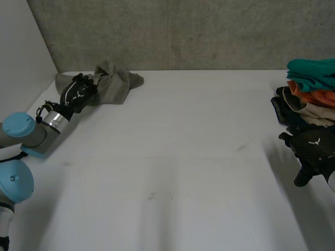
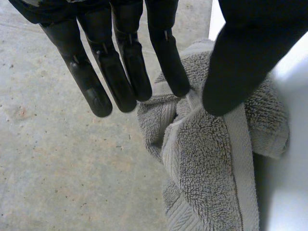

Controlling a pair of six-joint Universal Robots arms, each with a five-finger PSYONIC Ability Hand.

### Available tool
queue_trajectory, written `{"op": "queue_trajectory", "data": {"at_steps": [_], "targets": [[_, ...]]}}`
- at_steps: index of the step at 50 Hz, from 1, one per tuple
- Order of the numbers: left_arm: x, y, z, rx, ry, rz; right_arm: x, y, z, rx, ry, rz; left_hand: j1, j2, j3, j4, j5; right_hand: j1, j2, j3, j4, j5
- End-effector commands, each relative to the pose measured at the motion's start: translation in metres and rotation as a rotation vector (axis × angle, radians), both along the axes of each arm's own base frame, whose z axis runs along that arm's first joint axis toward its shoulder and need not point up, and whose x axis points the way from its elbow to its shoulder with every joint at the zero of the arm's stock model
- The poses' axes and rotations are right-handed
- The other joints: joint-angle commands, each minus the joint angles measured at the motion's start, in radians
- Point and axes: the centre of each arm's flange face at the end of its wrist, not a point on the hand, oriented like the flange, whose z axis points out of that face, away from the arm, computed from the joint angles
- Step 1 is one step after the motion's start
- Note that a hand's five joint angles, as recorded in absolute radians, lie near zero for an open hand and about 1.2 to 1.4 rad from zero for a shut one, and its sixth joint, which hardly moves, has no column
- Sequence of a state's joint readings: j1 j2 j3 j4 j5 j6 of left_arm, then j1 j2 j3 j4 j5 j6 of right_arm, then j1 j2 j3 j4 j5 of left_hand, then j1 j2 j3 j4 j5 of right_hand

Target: Fold the laundry.

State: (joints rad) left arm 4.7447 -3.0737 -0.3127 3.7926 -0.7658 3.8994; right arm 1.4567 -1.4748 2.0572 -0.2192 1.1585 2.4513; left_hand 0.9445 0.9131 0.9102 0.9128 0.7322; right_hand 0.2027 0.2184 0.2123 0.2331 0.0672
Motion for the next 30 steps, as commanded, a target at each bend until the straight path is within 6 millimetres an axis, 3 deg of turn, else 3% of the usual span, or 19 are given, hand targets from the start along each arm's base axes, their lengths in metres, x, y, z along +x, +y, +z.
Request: {"op": "queue_trajectory", "data": {"at_steps": [1, 16, 19, 26, 30], "targets": [[-0.0008, 0.0013, -0.0011, 0.008, -0.004, -0.01, 0.0004, 0.0016, -0.0018, 0.006, -0.001, 0.001, 0.317, 0.349, 0.351, 0.349, 0.355, -0.028, -0.044, -0.038, -0.059, -0.067], [0.0001, 0.0013, -0.0016, 0.011, -0.003, -0.007, -0.0031, 0.002, -0.0043, 0.018, -0.017, 0.01, -0.138, -0.106, -0.104, -0.106, -0.1, -0.028, -0.044, -0.038, -0.059, -0.067], [0.0001, 0.0013, -0.0016, 0.011, -0.003, -0.007, -0.0036, 0.0023, -0.0049, 0.021, -0.018, 0.009, -0.117, -0.086, -0.083, -0.086, -0.08, -0.028, -0.044, -0.038, -0.059, -0.067], [0.0, 0.0025, 0.0007, 0.02, -0.004, -0.009, -0.0049, 0.0017, -0.0049, 0.021, -0.018, 0.004, 0.205, 0.237, 0.24, 0.237, 0.243, -0.028, -0.044, -0.038, -0.059, -0.067], [-0.0009, 0.0063, 0.0022, 0.047, -0.001, -0.009, -0.0047, 0.0017, -0.0049, 0.021, -0.019, 0.006, 0.226, 0.258, 0.26, 0.258, 0.264, -0.028, -0.044, -0.038, -0.059, -0.067]]}}
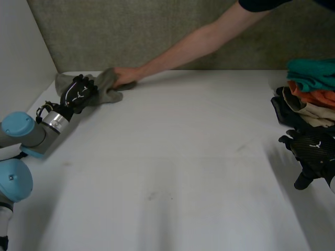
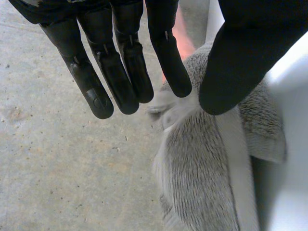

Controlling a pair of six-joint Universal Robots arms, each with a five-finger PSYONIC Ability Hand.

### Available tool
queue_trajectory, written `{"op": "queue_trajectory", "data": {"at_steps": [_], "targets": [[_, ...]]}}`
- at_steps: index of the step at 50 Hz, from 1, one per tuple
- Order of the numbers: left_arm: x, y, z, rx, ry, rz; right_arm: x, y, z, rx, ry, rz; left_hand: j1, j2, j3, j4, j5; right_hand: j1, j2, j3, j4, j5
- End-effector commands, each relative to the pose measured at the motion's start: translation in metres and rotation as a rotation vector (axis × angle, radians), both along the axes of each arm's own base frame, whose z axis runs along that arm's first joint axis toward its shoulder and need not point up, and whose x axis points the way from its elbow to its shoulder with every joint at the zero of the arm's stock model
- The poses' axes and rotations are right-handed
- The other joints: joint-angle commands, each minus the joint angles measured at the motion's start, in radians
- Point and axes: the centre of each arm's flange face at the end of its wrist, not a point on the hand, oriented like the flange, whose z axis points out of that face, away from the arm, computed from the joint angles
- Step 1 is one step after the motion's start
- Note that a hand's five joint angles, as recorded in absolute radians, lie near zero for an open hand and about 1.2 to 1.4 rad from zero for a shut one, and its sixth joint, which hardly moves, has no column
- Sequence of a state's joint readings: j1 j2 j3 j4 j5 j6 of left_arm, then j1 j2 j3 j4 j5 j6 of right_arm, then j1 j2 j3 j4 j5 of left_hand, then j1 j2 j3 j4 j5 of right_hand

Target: Fold the laundry.

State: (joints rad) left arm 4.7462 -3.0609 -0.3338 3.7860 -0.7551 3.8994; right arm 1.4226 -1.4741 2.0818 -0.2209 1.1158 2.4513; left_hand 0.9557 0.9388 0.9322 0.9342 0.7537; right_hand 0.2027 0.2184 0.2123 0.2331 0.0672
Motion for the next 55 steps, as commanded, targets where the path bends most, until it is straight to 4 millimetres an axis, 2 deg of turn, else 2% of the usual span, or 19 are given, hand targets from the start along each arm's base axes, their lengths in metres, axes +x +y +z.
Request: {"op": "queue_trajectory", "data": {"at_steps": [1, 5, 6, 8, 12, 19, 29, 34, 37, 45, 55], "targets": [[-0.001, 0.005, 0.004, 0.035, 0.003, 0.0, 0.0, 0.0, 0.0, -0.002, 0.0, 0.0, 0.197, 0.214, 0.221, 0.219, 0.225, -0.028, -0.044, -0.038, -0.059, -0.067], [-0.002, 0.01, 0.005, 0.066, 0.008, 0.003, 0.0, 0.0, 0.0, -0.001, -0.001, 0.001, 0.03, 0.047, 0.054, 0.052, 0.058, -0.028, -0.044, -0.038, -0.059, -0.067], [-0.001, 0.011, 0.007, 0.073, 0.01, 0.006, 0.0, 0.0, 0.0, -0.001, -0.001, 0.0, -0.107, -0.09, -0.083, -0.085, -0.079, -0.028, -0.044, -0.038, -0.059, -0.067], [-0.002, 0.012, 0.008, 0.083, 0.013, 0.009, 0.0, 0.0, 0.0, 0.0, -0.002, 0.001, -0.178, -0.161, -0.155, -0.157, -0.151, -0.028, -0.044, -0.038, -0.059, -0.067], [-0.002, 0.018, 0.019, 0.116, 0.037, 0.052, 0.0, 0.0, 0.0, 0.0, -0.002, -0.001, -0.354, -0.337, -0.331, -0.333, -0.327, -0.028, -0.044, -0.038, -0.059, -0.067], [-0.003, 0.031, 0.033, 0.204, 0.094, 0.05, 0.0, 0.0, 0.0, -0.001, -0.002, 0.001, -0.387, -0.37, -0.363, -0.365, -0.359, -0.028, -0.044, -0.038, -0.059, -0.067], [-0.003, 0.034, 0.027, 0.226, 0.099, 0.05, 0.001, 0.002, -0.003, 0.005, -0.003, 0.004, -0.407, -0.391, -0.384, -0.386, -0.38, -0.028, -0.044, -0.038, -0.059, -0.067], [-0.01, 0.043, 0.023, 0.289, 0.105, 0.036, 0.001, 0.002, -0.004, 0.01, -0.01, 0.012, -0.595, -0.578, -0.572, -0.574, -0.567, -0.028, -0.044, -0.038, -0.059, -0.067], [-0.011, 0.047, 0.036, 0.348, 0.15, 0.025, 0.001, 0.002, -0.005, 0.013, -0.017, 0.021, -0.718, -0.702, -0.695, -0.697, -0.691, -0.028, -0.044, -0.038, -0.059, -0.067], [-0.007, 0.056, 0.059, 0.504, 0.295, 0.005, -0.002, 0.001, -0.006, 0.019, -0.025, 0.02, -0.736, -0.719, -0.713, -0.715, -0.709, -0.028, -0.044, -0.038, -0.059, -0.067], [-0.007, 0.074, 0.057, 0.643, 0.308, 0.011, -0.001, 0.002, -0.007, 0.023, -0.027, 0.023, -0.728, -0.711, -0.704, -0.706, -0.7, -0.028, -0.044, -0.038, -0.059, -0.067]]}}
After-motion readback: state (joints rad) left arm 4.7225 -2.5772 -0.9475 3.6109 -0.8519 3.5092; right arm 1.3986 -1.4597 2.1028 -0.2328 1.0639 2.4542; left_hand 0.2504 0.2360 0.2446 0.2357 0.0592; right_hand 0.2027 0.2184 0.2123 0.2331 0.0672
